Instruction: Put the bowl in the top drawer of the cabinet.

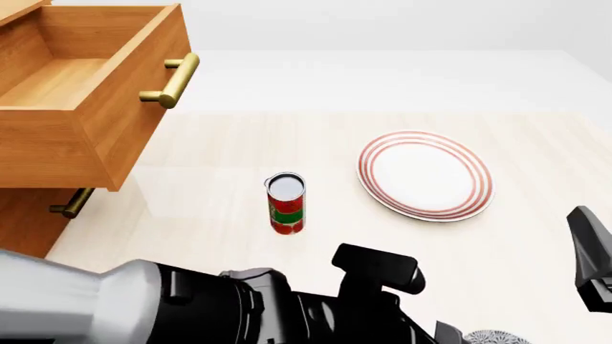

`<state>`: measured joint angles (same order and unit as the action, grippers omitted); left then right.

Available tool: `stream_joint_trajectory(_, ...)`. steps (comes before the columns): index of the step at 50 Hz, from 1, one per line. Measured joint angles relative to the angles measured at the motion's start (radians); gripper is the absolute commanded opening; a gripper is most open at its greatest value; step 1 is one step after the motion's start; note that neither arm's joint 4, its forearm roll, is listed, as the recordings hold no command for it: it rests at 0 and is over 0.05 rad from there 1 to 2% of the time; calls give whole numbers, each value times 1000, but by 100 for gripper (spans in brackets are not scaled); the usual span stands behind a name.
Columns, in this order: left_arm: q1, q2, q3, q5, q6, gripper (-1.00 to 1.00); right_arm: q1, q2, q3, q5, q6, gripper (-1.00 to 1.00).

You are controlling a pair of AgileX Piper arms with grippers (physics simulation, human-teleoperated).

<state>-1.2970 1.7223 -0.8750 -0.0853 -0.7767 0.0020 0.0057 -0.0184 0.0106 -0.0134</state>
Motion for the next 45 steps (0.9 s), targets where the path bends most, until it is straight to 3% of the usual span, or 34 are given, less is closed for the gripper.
stream_joint_trajectory(45, -29, 101, -39, -23, -60, 100, 0, 0, 0, 0, 0, 100)
